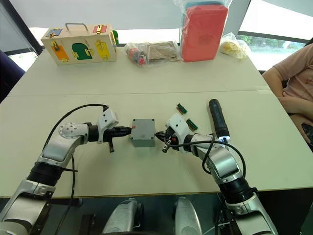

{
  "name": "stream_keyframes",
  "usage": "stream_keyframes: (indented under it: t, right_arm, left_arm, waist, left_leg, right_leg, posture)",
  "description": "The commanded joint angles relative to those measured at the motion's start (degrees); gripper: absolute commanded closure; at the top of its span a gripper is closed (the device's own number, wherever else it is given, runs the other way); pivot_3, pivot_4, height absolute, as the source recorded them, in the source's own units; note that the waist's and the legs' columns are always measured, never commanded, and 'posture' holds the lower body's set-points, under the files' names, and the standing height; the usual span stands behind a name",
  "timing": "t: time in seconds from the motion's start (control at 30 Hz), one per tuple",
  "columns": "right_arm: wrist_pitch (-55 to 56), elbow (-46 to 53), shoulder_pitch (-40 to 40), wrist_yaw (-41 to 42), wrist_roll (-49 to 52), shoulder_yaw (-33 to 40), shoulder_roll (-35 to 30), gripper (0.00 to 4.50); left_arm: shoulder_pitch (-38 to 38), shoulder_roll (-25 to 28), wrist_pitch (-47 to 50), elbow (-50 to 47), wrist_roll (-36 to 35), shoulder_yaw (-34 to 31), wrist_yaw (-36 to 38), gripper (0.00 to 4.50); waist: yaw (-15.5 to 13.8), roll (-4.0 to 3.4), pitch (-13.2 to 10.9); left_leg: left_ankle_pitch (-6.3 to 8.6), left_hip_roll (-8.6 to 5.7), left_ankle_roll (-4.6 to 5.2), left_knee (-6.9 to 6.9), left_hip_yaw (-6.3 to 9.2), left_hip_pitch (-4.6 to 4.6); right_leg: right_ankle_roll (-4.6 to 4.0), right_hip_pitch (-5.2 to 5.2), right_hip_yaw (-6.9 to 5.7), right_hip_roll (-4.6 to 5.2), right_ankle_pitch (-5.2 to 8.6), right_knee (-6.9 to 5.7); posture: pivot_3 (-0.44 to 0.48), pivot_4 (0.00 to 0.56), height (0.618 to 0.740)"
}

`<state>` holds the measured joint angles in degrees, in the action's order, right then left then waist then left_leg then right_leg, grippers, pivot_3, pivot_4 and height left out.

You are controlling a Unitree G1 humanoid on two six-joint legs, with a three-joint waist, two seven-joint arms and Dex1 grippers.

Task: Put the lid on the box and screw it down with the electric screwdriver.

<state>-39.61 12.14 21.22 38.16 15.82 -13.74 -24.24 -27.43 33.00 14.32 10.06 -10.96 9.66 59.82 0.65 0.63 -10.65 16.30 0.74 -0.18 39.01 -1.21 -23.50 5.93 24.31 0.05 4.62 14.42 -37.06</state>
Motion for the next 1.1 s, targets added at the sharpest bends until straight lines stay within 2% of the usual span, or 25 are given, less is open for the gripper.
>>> stream_keyframes:
  t: [0.03,0.27,0.43,0.57,0.8,1.1]
  right_arm:
    - [-1.2,4.0,0.2,-1.7,-0.4,2.2,-1.1,4.43]
    - [-4.4,9.5,-1.9,-7.8,2.9,14.4,-1.5,4.43]
    - [-5.0,7.6,-2.9,-9.7,3.2,17.9,-1.7,3.13]
    - [-4.0,4.6,-2.4,-10.7,2.5,18.2,-1.7,1.66]
    - [-2.9,-0.3,-1.2,-12.5,3.0,18.8,0.3,1.66]
    - [-2.0,-3.3,0.7,-13.2,2.6,18.3,0.9,1.66]
  left_arm:
    - [1.2,2.3,0.8,-4.6,-1.6,-2.0,1.7,4.5]
    - [4.8,10.5,11.5,-20.4,-11.2,-8.9,5.3,4.5]
    - [1.4,10.4,15.0,-24.4,-14.0,-10.0,3.4,4.5]
    - [-1.4,9.4,16.6,-25.9,-15.0,-9.3,2.2,4.5]
    - [-3.0,7.5,17.0,-26.4,-14.7,-7.3,0.7,4.5]
    - [-2.5,7.6,16.6,-26.6,-14.5,-6.7,0.2,4.5]
  waist:
    - [0.0,0.0,0.0]
    - [-0.1,0.01,0.0]
    - [-0.1,0.02,0.0]
    - [0.0,0.03,0.0]
    - [0.1,0.02,0.0]
    - [0.0,0.02,0.0]
  left_leg:
    - [0.0,0.0,0.0,0.0,0.0,0.0]
    - [0.0,0.08,0.0,-0.01,0.03,-0.01]
    - [0.0,0.02,0.0,0.01,0.03,0.02]
    - [0.0,-0.01,0.0,0.02,0.03,0.02]
    - [0.0,0.0,0.0,0.0,0.03,0.02]
    - [0.0,0.0,0.0,0.0,0.02,0.02]
  right_leg:
    - [0.0,0.0,0.0,0.0,0.0,0.0]
    - [0.0,0.01,0.01,0.0,0.0,-0.01]
    - [-0.01,-0.09,0.01,0.05,0.0,0.01]
    - [-0.01,-0.07,0.01,-0.01,0.0,0.01]
    - [0.0,-0.05,0.02,-0.03,0.01,0.01]
    - [0.0,-0.04,0.03,-0.03,0.01,0.01]
  posture:
    - [0.0,0.15,0.73]
    - [0.0,0.15,0.73]
    - [0.0,0.15,0.73]
    - [0.0,0.15,0.73]
    - [0.0,0.15,0.73]
    - [0.0,0.15,0.73]
